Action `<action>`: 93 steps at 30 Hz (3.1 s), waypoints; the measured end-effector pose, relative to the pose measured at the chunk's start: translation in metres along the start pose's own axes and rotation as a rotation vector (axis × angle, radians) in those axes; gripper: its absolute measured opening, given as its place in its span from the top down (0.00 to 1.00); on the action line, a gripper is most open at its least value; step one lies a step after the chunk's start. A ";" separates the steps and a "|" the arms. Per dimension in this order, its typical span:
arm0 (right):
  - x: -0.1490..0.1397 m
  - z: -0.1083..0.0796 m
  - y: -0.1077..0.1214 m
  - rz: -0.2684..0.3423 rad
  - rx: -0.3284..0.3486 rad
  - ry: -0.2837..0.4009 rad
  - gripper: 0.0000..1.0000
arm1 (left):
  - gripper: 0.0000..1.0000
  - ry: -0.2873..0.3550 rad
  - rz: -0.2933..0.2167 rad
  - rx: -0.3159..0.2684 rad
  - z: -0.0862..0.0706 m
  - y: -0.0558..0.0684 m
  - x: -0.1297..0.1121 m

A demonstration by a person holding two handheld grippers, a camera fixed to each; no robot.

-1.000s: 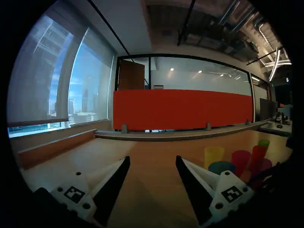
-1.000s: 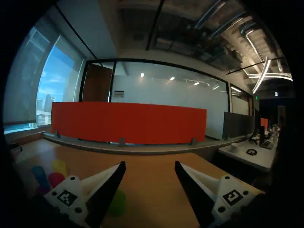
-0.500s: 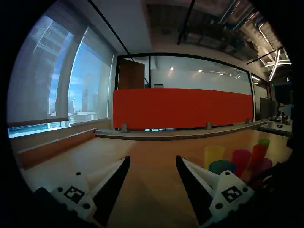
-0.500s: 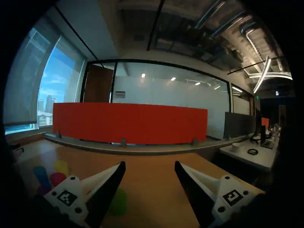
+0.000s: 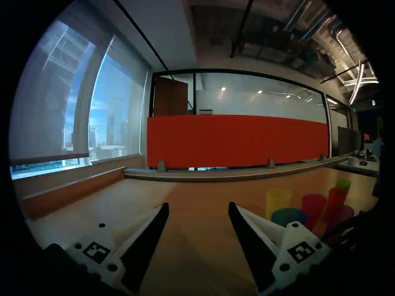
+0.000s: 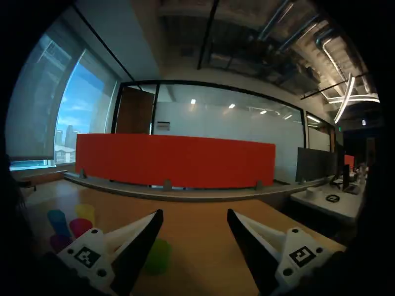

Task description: Pour water

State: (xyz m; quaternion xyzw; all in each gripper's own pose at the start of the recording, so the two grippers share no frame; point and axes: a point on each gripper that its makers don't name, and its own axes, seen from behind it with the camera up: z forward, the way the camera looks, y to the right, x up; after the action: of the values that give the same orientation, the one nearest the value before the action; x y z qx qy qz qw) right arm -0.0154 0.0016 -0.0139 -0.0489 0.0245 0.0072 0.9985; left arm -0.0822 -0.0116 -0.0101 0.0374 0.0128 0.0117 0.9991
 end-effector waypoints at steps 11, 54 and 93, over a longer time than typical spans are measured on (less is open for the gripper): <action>-0.026 0.013 -0.012 0.016 0.048 0.012 0.00 | 0.11 0.000 0.002 0.000 0.000 0.000 0.000; -0.065 0.024 -0.015 0.054 0.059 -0.025 0.00 | 0.11 0.000 0.001 0.000 0.000 -0.001 0.000; -0.066 0.023 -0.015 0.056 0.060 -0.028 0.00 | 0.11 0.000 0.001 0.000 -0.001 -0.001 0.000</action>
State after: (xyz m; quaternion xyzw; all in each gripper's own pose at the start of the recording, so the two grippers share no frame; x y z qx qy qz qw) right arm -0.0802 -0.0118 0.0136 -0.0182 0.0120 0.0350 0.9991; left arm -0.0818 -0.0125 -0.0108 0.0376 0.0128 0.0123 0.9991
